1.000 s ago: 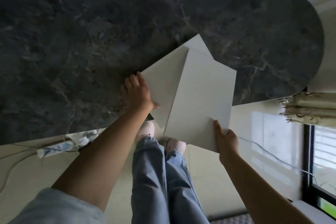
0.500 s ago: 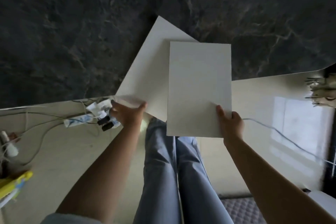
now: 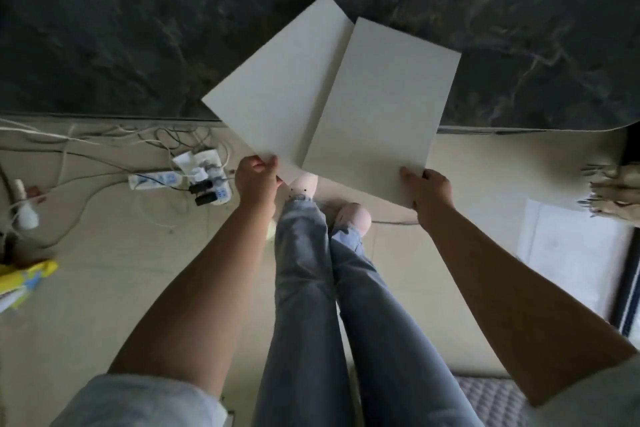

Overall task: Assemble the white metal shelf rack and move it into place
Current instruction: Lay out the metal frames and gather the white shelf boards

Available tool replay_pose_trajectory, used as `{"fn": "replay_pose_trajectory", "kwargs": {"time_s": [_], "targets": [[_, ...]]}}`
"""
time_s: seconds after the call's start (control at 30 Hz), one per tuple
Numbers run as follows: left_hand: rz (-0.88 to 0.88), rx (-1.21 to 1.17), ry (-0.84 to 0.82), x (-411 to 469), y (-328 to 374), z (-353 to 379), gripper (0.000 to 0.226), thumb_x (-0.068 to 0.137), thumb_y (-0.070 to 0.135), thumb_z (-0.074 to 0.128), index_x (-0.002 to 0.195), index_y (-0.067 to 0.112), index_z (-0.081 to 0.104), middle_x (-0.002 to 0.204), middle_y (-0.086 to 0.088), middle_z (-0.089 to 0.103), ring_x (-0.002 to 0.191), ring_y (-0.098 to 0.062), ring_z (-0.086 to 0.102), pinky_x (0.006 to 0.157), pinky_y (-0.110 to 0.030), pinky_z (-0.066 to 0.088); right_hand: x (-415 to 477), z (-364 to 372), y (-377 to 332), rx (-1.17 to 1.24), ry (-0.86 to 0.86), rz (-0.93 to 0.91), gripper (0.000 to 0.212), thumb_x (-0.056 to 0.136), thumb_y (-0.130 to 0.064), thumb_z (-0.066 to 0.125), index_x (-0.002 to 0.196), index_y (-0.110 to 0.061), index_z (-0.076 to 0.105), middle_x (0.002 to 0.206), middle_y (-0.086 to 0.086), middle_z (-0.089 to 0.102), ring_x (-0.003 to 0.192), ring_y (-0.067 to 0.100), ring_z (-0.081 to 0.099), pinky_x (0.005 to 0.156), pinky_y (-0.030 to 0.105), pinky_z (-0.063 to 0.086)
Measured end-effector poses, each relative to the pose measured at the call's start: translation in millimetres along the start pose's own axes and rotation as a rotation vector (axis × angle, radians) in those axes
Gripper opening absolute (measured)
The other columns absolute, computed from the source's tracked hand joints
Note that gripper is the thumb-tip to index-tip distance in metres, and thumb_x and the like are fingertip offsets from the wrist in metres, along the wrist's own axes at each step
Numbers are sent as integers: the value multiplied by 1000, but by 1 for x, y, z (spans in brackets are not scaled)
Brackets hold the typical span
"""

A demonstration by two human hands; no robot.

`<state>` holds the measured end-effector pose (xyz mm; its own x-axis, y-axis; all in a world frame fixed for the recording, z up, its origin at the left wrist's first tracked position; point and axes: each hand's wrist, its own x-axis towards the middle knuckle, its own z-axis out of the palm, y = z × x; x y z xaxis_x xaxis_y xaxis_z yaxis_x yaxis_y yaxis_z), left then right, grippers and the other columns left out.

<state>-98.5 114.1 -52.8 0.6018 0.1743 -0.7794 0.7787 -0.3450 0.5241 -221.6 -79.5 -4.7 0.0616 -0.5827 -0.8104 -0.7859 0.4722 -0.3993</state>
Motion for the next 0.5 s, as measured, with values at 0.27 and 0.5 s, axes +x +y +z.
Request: {"fn": "replay_pose_trajectory", "kwargs": {"time_s": [0.27,0.5], "targets": [[279,371,269,-76,12,-71,28,90,18,53,90,-7,65,92,-23,67,87,-34,62,64,-27,34,-62,7,-56,50,-30,-190,22,81,-11,67,64,-12,53,70,3,56,52,5,55,43,15,42],[443,491,369,-126,-16,-160,20,89,15,55,95,-2,64,91,-19,67,86,-33,62,69,-31,40,-155,60,-57,-875,59,-746,16,86,-17,50,94,-6,59,80,9,53,72,21,50,60,23,33]]}}
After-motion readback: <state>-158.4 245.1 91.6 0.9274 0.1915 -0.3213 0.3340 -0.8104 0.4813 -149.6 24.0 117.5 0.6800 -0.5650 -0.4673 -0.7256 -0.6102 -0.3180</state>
